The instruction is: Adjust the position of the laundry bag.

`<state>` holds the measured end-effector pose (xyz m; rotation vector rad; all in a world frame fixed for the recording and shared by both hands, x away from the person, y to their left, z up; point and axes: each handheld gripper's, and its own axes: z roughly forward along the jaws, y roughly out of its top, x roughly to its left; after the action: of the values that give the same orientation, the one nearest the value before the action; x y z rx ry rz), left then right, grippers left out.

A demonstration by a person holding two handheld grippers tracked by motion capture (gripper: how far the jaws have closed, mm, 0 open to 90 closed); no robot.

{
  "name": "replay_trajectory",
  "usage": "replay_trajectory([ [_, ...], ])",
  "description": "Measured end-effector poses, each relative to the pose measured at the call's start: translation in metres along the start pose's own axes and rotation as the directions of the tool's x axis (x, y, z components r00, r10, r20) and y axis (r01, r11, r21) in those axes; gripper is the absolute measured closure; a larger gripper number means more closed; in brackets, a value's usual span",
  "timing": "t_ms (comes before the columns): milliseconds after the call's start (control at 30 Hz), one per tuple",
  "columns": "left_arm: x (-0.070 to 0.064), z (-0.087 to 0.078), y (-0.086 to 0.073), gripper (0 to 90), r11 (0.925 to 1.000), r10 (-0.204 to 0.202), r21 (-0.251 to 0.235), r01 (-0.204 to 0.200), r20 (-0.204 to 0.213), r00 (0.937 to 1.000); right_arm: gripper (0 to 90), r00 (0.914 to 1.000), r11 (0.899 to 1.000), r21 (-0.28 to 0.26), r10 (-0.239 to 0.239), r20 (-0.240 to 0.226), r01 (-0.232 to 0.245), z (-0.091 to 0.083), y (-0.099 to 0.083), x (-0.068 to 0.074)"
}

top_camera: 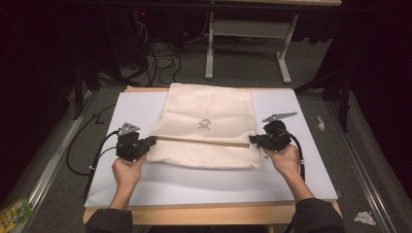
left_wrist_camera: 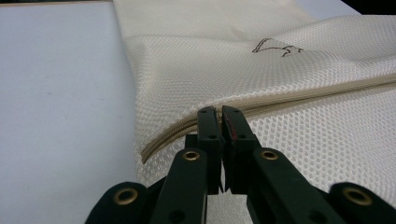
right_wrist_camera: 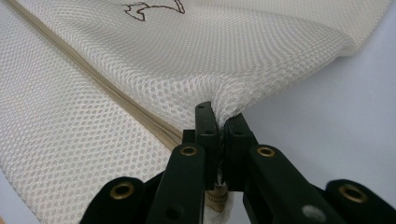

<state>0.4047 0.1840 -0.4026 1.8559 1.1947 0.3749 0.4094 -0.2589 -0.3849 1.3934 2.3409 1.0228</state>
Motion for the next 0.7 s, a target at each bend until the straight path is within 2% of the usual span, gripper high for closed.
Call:
replay_trajectory([
  [467, 0.010, -0.012, -0.001, 87.5, 0.9999, -0.010, -0.006, 0.010, -0.040, 0.9992, 88.7, 0.9997, 1.000, -0.007, 0.019, 0.013, -0.019, 0.003, -0.001, -0.006],
  [700, 0.012, -0.013, -0.005, 87.5, 0.9999, -0.012, -0.005, 0.012, -0.038, 0.9992, 88.6, 0.9996, 1.000, -0.014, 0.016, 0.022, -0.015, 0.004, 0.000, -0.006],
])
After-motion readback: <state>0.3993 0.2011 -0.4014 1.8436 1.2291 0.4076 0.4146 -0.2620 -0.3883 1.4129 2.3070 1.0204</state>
